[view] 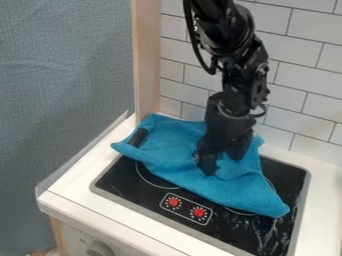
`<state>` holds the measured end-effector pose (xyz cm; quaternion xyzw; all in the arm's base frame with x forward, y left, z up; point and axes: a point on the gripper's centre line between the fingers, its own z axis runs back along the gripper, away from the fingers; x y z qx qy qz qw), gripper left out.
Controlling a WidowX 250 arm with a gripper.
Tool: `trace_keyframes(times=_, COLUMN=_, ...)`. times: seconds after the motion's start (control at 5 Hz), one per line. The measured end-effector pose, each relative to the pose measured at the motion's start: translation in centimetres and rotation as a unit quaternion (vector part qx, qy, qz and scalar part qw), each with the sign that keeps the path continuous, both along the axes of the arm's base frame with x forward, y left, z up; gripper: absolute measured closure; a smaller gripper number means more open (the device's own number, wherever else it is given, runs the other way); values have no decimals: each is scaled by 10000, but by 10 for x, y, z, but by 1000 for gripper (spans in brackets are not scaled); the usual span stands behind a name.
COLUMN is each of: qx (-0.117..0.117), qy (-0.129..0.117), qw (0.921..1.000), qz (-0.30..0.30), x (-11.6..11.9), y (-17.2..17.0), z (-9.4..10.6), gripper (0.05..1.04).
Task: Unfold cloth to bottom left
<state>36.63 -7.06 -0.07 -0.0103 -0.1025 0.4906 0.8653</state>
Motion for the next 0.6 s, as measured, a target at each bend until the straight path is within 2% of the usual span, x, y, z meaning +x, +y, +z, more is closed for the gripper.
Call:
trace_keyframes(times=0.2, qx=-35, qy=81, qw=9999, qz=-51, x=1, y=0, z=-9, gripper=85)
trace_keyframes(times=0.4, qx=-10, qy=68, qw=10000, qz=-70, x=2, y=1, z=-9, gripper=85)
trace_keyframes(times=0.6, qx=-27, qy=25, qw=10000, qz=-81, x=1, y=1, z=-11, gripper=148)
